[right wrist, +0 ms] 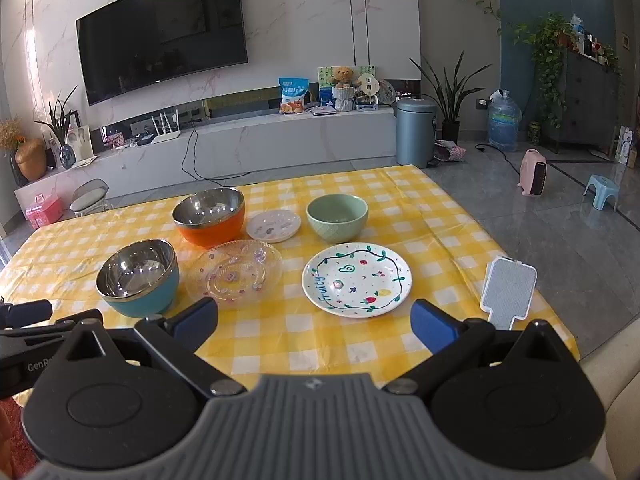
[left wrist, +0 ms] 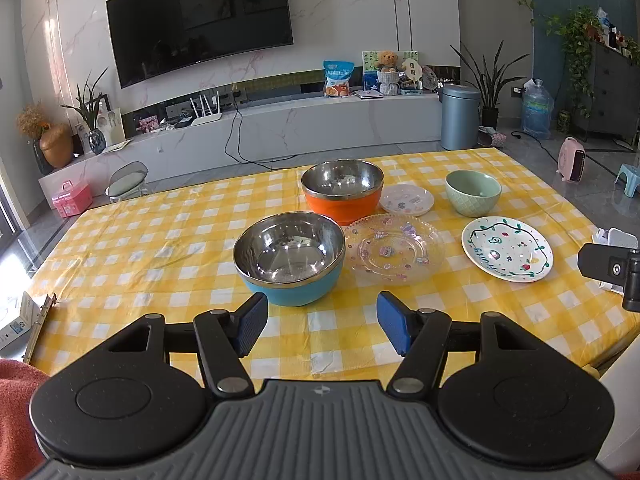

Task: Organize plates and bowls

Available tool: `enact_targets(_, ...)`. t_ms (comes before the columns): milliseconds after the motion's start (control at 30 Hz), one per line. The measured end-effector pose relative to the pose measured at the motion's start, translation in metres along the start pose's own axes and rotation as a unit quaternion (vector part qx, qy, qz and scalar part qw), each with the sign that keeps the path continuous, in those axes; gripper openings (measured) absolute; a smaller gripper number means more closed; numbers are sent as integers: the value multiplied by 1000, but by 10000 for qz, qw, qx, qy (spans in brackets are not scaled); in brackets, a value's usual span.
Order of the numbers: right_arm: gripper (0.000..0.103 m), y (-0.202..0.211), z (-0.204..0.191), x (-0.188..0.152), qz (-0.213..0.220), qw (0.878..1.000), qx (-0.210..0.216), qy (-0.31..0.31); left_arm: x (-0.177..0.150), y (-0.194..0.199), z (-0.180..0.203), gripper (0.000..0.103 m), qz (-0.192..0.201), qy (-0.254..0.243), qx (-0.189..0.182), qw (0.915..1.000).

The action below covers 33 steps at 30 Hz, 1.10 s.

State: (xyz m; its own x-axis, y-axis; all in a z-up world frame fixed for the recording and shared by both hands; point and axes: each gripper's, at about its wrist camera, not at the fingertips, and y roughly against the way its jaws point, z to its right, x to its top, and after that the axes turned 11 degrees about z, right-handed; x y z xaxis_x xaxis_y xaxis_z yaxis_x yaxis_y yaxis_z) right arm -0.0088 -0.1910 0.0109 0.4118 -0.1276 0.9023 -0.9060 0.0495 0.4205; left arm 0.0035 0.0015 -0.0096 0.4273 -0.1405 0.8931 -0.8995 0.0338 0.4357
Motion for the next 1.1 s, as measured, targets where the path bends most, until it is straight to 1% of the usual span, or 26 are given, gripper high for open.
enact_targets(1100, 100, -4, 0, -2, -80, 9999, -86, 0, -1, 1, 2, 74, -11, 16, -15, 10000)
